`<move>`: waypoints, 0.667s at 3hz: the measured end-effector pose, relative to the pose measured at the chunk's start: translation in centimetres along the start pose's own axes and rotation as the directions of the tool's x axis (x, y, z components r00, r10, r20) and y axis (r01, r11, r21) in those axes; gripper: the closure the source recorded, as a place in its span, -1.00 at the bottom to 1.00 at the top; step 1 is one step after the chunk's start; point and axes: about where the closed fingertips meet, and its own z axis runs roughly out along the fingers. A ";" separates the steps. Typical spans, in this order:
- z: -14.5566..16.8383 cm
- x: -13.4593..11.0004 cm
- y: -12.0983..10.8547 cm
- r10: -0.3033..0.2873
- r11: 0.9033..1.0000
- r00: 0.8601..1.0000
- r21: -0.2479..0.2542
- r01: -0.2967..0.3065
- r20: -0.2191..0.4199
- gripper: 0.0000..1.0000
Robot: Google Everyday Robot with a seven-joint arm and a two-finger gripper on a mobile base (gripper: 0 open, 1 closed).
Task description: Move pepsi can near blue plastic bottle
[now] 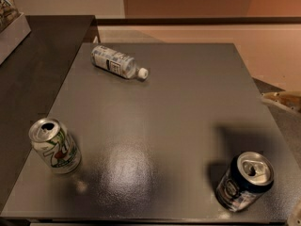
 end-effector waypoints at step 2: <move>1.9 -0.5 1.0 -0.034 0.999 0.999 -0.009 0.034 0.000 -1.00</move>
Offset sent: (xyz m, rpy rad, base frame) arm -0.0073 0.0161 -0.0364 -0.0026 0.0161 0.0473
